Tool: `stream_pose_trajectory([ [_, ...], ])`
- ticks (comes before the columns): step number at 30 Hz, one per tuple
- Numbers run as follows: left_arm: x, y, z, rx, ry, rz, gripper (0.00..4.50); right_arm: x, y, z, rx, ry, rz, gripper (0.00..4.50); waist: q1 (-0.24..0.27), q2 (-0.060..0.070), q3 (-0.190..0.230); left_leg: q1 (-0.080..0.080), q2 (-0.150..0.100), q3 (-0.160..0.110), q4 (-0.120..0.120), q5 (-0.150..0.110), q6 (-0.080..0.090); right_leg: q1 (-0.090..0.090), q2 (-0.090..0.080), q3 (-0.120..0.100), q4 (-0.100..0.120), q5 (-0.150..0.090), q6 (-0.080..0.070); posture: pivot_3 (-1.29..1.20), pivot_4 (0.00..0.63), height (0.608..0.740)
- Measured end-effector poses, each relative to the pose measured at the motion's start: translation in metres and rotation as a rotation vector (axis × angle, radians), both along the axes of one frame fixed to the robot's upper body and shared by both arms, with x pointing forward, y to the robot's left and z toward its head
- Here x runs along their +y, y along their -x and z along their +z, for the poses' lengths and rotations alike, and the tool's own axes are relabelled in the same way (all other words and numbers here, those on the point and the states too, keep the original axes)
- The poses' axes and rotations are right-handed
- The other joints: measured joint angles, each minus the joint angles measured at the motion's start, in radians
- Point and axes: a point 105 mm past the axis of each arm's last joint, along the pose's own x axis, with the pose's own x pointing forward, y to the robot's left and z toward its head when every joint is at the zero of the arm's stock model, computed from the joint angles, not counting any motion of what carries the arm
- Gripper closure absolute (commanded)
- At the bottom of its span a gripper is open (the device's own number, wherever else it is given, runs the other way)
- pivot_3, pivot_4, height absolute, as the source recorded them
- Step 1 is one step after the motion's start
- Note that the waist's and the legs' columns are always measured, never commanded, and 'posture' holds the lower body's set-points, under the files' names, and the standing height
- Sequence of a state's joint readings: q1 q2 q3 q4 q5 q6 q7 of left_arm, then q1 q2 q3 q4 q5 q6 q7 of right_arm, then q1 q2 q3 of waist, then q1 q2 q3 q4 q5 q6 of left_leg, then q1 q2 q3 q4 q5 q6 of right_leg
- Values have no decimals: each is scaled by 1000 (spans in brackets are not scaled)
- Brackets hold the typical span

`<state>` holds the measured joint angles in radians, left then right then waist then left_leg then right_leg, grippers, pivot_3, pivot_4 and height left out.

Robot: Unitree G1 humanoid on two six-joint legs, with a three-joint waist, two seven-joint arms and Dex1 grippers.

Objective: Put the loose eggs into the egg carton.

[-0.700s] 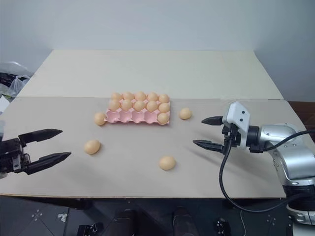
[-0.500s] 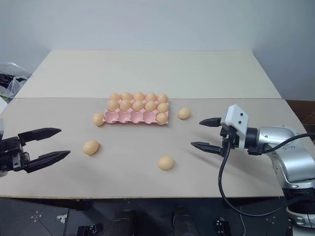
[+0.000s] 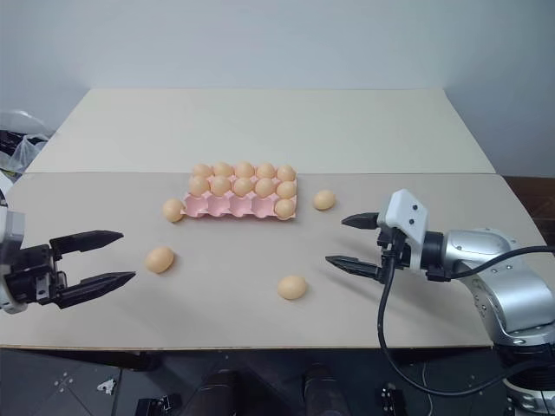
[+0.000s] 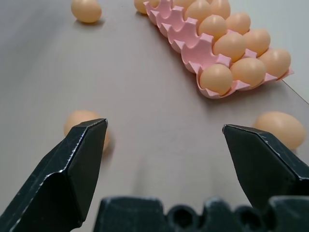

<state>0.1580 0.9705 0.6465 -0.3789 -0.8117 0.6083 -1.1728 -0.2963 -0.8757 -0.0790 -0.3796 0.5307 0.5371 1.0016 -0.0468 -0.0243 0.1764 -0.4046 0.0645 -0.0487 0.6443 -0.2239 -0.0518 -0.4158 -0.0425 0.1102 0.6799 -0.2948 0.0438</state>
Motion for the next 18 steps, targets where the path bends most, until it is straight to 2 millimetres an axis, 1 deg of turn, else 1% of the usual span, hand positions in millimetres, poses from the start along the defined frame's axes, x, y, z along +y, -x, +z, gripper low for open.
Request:
stream_pose_trajectory([
  [2, 0, 1, 0, 7, -1, -15, 0, 9, 2, -3, 11, 22, 9, 49, 1, 0, 0, 0, 0, 0, 0, 0, 0, 0, 0, -1, 0, 0, 0, 0, 150, 740],
  [6, 1, -1, 0, 14, -5, -27, 0, 35, 16, -15, 26, 64, 104, 49, 1, 0, 0, -1, 0, -1, 0, 0, 0, 0, 0, -1, 0, 0, 0, 0, 150, 740],
  [13, -1, -3, -2, 26, -7, -50, 0, 55, 23, -35, -1, 193, 245, 49, 0, 0, 0, -1, 0, -1, 0, 0, 0, 0, 0, -2, 0, 0, 0, 0, 150, 740],
  [18, -2, -3, 0, 24, -14, -57, 0, 69, 18, -53, -33, 277, 322, 49, -1, 0, 0, -1, 0, -1, 0, 0, 0, 0, 0, -2, 0, 0, 0, 0, 150, 740],
])
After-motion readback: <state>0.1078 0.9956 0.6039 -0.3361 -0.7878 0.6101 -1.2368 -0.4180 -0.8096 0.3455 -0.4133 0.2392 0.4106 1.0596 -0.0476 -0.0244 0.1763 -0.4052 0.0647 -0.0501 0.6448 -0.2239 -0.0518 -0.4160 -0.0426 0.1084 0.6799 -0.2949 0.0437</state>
